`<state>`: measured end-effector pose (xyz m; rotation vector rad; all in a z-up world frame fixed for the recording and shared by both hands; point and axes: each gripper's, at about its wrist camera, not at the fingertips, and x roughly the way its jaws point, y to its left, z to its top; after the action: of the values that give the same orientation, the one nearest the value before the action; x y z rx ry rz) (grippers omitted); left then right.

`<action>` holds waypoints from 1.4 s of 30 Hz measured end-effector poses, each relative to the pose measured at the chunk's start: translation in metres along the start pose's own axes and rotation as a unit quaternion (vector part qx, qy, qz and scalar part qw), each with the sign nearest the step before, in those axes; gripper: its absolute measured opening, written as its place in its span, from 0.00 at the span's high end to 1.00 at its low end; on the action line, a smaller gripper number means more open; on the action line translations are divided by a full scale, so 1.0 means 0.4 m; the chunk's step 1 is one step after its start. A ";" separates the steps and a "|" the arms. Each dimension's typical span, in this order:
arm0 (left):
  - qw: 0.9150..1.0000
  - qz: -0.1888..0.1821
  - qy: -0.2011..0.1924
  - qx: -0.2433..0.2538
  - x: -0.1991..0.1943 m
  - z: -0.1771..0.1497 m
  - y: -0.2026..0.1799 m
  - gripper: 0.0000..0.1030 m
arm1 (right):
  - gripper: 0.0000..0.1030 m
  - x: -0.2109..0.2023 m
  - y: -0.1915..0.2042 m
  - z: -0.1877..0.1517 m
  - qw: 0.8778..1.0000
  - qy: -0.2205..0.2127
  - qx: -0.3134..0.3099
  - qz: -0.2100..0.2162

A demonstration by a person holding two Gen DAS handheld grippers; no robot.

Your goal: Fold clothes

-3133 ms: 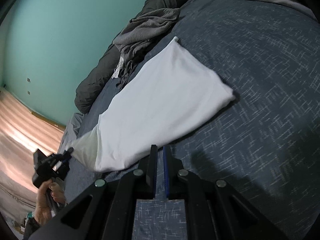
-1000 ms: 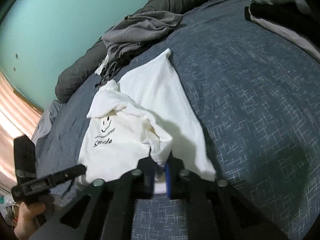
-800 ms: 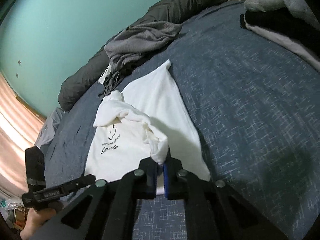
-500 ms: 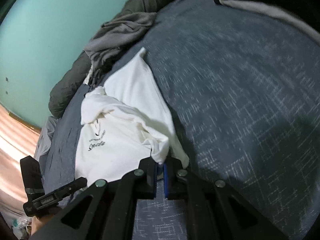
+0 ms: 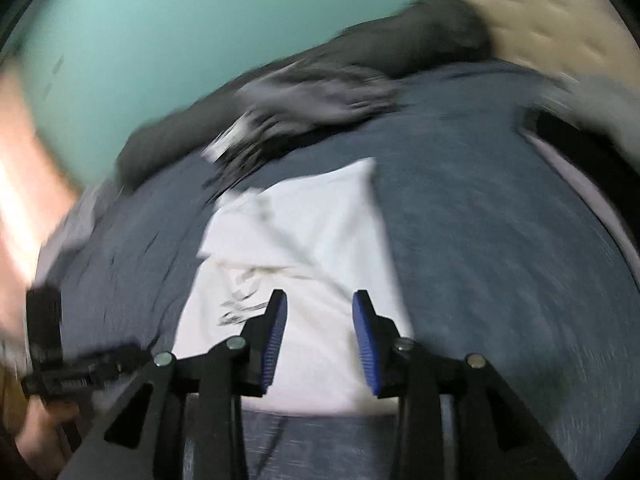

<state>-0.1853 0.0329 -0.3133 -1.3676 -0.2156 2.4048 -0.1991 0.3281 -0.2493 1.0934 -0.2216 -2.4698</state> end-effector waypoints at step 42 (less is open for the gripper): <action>0.996 -0.003 -0.006 -0.092 -0.016 -0.008 0.253 0.03 | 0.98 0.448 0.367 0.158 0.966 0.126 -0.227 0.006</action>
<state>-0.2036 -0.0630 -0.3409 -1.4278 -0.4555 2.4385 -0.3061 0.1153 -0.2805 1.1706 0.3949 -2.1812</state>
